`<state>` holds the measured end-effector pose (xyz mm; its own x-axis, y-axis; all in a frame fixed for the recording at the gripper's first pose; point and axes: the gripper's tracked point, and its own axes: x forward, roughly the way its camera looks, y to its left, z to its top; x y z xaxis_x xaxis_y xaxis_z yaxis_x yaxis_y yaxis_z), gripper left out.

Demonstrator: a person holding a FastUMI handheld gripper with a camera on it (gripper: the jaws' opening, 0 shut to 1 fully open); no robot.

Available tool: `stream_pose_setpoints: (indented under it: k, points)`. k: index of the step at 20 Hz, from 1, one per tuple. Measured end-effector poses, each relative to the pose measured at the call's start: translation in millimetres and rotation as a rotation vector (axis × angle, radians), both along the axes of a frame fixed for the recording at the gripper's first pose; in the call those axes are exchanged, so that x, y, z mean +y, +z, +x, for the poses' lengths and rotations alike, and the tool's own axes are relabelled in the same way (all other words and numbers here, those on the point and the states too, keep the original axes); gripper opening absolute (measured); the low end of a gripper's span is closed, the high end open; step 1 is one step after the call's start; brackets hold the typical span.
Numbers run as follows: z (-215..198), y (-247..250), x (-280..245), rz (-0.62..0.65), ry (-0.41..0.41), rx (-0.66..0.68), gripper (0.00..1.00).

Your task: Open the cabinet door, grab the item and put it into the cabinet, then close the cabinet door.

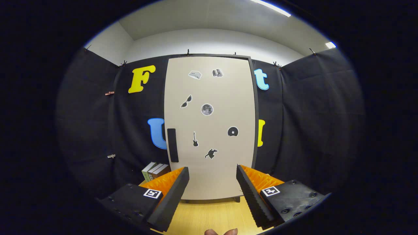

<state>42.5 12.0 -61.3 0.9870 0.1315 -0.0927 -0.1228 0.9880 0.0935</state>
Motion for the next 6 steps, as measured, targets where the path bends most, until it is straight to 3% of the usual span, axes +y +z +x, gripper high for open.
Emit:
stream_pose_setpoints:
  k: [6]
  points:
    - [-0.1,0.4,-1.2,0.000,-0.004,-0.002,0.95]
